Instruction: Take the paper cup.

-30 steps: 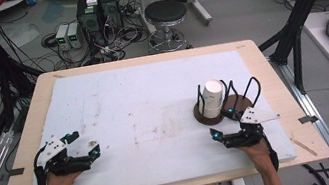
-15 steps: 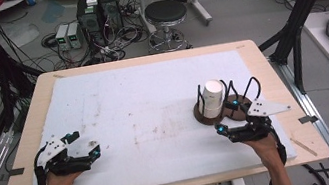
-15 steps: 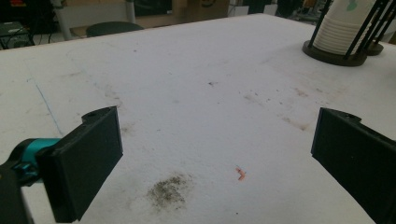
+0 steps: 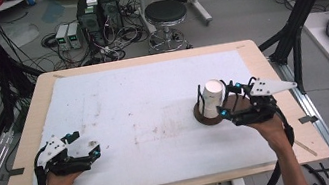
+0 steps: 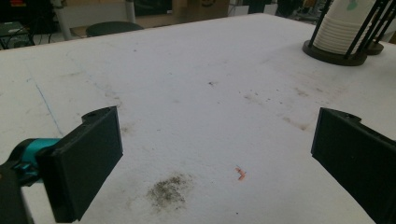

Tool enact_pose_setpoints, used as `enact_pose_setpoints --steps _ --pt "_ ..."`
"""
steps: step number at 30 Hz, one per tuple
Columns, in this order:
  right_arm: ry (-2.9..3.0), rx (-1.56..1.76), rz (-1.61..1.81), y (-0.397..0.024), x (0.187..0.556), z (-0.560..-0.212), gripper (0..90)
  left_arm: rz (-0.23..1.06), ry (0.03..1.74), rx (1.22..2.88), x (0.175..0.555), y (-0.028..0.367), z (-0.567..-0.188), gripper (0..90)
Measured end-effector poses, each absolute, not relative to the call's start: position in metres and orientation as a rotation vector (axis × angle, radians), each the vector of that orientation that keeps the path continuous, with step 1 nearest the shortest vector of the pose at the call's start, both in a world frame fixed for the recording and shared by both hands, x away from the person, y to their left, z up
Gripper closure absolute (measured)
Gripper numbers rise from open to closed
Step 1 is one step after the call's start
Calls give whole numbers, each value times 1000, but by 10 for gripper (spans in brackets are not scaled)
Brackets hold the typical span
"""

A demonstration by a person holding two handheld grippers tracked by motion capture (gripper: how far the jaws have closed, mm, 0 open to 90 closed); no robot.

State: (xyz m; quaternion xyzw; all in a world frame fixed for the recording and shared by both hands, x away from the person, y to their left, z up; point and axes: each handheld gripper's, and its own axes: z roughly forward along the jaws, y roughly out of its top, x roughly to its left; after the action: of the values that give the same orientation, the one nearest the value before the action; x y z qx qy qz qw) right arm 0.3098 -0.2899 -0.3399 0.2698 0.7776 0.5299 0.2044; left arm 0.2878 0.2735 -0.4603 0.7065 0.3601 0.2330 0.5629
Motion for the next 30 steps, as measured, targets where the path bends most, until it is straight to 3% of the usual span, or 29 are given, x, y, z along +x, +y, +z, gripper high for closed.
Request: enact_pose_setpoints --steps 10,30 --pt "2309 704 1320 -291 341 -298 171 547 853 1668 288 273 -460 19" --pt "2537 628 1026 -275 385 -282 171 544 853 1670 288 273 -460 19"
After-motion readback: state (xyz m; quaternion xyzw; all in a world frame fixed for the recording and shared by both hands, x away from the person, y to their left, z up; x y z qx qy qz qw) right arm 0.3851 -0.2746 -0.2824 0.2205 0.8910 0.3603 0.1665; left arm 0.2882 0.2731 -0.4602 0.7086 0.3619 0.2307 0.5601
